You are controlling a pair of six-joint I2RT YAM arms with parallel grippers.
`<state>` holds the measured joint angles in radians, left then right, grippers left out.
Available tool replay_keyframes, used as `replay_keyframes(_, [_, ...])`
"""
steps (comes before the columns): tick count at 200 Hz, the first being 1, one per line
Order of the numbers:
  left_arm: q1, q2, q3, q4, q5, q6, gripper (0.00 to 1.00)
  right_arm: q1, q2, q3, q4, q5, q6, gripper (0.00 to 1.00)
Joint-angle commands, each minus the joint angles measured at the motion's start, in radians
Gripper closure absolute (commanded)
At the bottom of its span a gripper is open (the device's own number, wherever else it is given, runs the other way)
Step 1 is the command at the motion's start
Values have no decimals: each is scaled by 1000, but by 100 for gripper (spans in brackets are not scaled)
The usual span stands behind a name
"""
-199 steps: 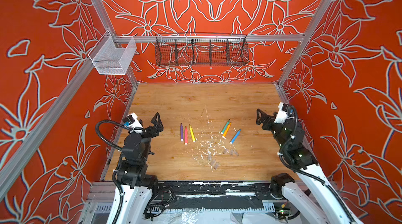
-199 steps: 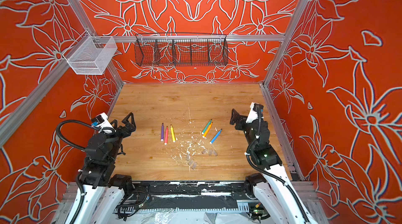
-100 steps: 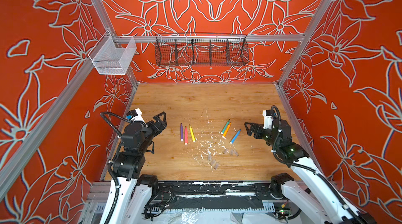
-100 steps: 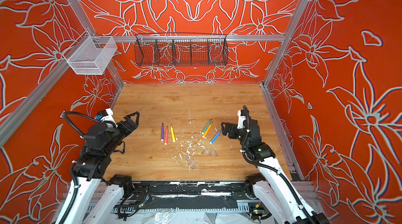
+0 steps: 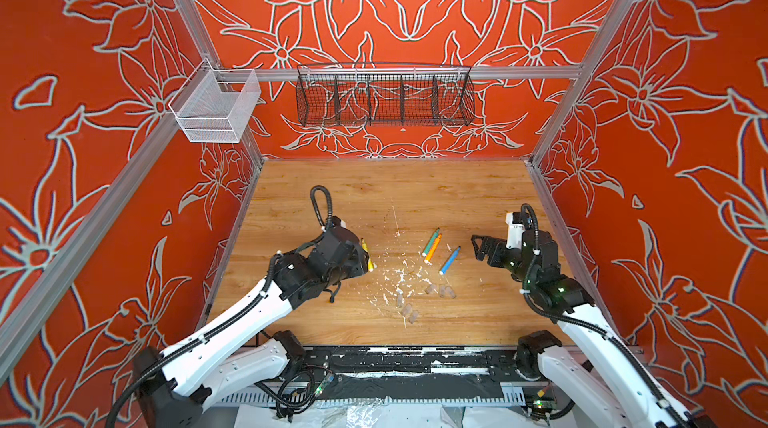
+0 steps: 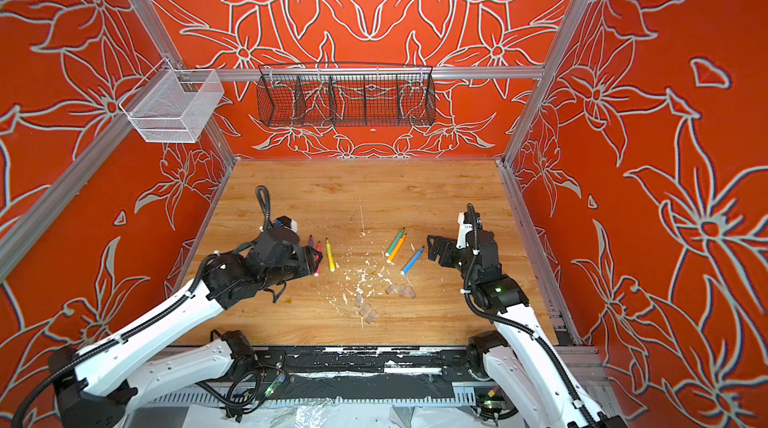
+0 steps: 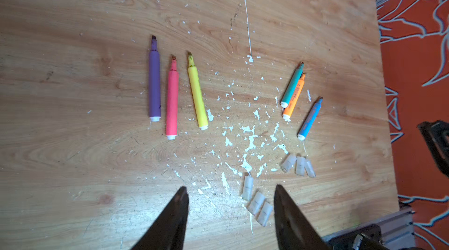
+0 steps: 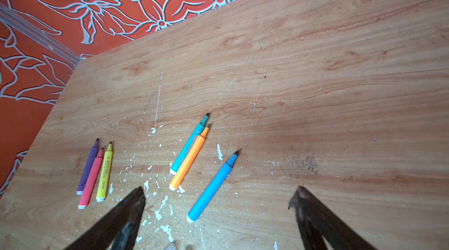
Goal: Insert the pens into the pen caps
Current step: 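Move the left gripper over the yellow marker while the right gripper rises, then lower the left gripper and close it on the yellow marker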
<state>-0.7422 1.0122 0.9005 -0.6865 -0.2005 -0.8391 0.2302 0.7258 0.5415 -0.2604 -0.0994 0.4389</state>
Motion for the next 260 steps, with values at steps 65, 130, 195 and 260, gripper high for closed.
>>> replay_keyframes(65, [-86,248,-50,131,-71,-117,51,-2,6,18,-37,50,11,8])
replay_keyframes(130, [-112,414,-10,177,-27,-107,54,-3,11,21,-42,44,10,8])
replay_keyframes(195, [-121,566,58,176,-17,-112,58,-2,50,29,-38,45,6,9])
replay_keyframes(260, [-121,659,102,153,-31,-124,62,-2,60,31,-40,44,6,10])
